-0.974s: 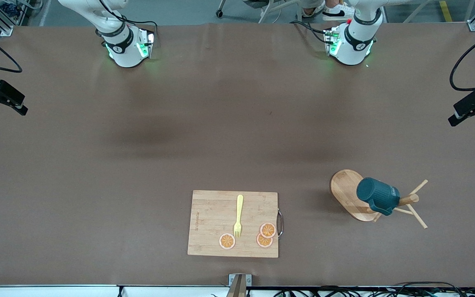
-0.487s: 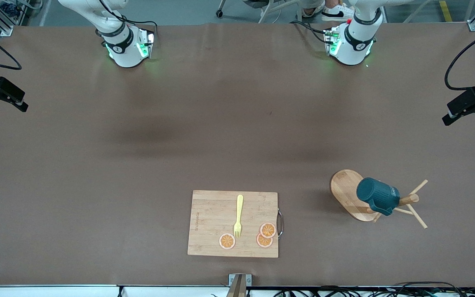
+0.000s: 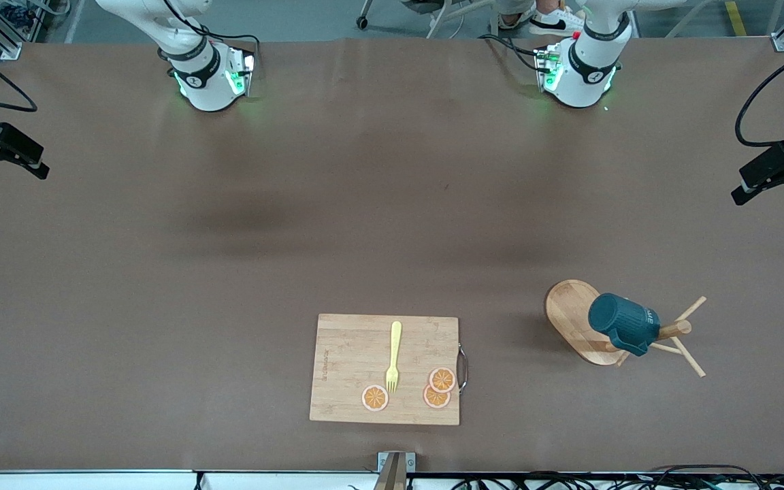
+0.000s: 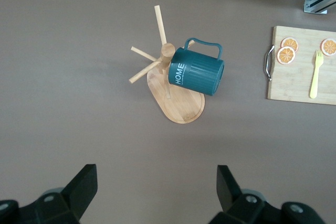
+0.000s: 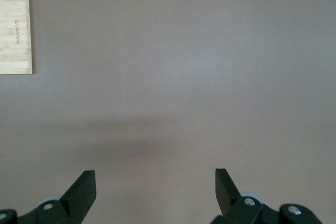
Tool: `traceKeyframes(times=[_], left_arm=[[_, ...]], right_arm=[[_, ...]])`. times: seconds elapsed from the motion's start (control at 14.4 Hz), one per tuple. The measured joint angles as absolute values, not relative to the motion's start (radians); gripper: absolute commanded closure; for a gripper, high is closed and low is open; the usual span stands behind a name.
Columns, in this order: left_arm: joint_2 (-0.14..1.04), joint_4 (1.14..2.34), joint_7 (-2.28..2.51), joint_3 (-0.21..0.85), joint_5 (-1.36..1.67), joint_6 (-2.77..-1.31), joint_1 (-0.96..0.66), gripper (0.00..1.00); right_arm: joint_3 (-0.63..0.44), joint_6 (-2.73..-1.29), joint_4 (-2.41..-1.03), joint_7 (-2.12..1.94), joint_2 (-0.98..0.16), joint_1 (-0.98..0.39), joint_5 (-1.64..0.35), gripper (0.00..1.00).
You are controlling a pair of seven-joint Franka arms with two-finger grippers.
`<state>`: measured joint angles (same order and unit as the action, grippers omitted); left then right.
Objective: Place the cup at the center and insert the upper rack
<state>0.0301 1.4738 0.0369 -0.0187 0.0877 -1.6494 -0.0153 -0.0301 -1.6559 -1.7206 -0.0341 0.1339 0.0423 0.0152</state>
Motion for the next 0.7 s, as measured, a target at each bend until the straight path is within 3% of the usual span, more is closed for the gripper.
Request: traceKeyframes(times=[0.7], left_arm=[[0.03, 1.474, 0.037, -0.021, 0.088, -1.622, -0.016, 0.0]], right_arm=[[-0.03, -1.644, -1.72, -0.034, 0.134, 0.042, 0.015, 0.0]])
